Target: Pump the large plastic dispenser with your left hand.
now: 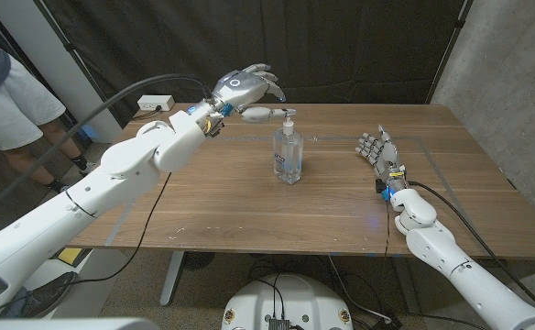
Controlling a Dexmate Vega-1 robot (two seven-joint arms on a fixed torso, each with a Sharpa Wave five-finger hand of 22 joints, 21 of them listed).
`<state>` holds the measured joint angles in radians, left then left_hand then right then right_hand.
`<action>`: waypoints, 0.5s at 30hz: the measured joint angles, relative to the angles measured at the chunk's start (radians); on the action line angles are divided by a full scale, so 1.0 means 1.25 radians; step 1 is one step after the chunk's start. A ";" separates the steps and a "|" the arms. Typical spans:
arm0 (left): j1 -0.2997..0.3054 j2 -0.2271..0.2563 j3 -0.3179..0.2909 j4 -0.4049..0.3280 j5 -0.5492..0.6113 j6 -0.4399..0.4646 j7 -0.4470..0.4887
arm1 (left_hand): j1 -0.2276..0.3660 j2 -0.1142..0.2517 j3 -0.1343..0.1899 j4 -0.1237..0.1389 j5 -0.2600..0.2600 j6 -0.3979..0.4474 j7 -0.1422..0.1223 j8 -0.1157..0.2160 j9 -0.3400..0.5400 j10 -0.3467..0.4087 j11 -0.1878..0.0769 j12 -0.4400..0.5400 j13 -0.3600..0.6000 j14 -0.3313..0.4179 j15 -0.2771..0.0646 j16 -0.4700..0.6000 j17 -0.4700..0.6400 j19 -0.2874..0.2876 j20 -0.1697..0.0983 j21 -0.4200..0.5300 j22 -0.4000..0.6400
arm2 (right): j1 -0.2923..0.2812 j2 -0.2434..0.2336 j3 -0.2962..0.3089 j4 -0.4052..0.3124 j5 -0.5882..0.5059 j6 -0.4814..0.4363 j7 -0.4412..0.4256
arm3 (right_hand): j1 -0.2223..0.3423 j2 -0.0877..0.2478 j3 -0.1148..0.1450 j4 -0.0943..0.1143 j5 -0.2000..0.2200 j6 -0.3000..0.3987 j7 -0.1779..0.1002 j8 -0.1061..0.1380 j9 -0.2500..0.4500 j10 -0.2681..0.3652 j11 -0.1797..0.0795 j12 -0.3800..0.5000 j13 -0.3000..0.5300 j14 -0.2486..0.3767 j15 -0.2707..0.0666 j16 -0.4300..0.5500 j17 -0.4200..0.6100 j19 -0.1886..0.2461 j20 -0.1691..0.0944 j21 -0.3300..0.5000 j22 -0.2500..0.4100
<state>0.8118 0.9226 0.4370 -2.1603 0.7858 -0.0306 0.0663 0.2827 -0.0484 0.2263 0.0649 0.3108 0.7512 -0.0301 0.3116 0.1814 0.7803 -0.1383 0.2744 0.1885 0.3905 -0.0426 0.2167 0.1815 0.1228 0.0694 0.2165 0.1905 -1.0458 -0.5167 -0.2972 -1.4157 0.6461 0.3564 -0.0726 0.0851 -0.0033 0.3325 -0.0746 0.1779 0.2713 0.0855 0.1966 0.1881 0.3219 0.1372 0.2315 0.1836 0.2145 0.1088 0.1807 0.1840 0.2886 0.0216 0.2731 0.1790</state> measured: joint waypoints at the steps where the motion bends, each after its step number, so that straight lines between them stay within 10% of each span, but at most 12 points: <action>1: -0.005 -0.002 0.004 0.003 0.000 0.000 -0.002 | 0.000 0.000 0.000 0.000 0.000 0.004 0.001 0.000 0.000 0.004 0.002 0.000 0.000 0.002 0.000 0.000 0.000 0.000 0.000 0.000 0.000 | -0.002 0.000 0.000 -0.001 0.000 -0.001 -0.002 | 0.000 0.000 0.000 0.000 0.000 0.000 0.000 0.000 0.000 0.000 0.000 0.000 0.000 0.000 0.000 0.000 0.000 0.000 0.000 0.000 0.000; 15: -0.028 -0.013 0.023 0.022 -0.029 -0.015 -0.021 | 0.005 -0.005 -0.011 0.002 0.006 0.067 0.016 0.006 0.000 0.078 0.039 0.003 0.000 0.045 -0.003 0.006 0.000 0.010 -0.010 0.000 0.000 | -0.012 -0.003 0.003 -0.007 0.001 -0.005 -0.010 | 0.000 0.000 0.000 0.000 0.000 0.000 0.000 0.000 0.000 0.000 0.000 0.000 0.000 0.000 0.000 0.000 0.000 0.000 0.000 0.000 0.000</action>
<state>0.7766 0.9060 0.4656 -2.1330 0.7496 -0.0494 0.0398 0.2895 -0.0550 0.2125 0.0677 0.3182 0.8348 -0.0104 0.3188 0.1815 0.8784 -0.0891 0.2775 0.1885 0.4469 -0.0464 0.2246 0.1815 0.1355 0.0570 0.2165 0.1906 -1.0610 -0.5200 -0.2933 -1.4250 0.6473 0.3497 -0.0849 0.0850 -0.0033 0.3325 -0.0745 0.1779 0.2712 0.0856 0.1966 0.1881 0.3219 0.1372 0.2315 0.1836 0.2146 0.1087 0.1806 0.1839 0.2886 0.0215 0.2731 0.1790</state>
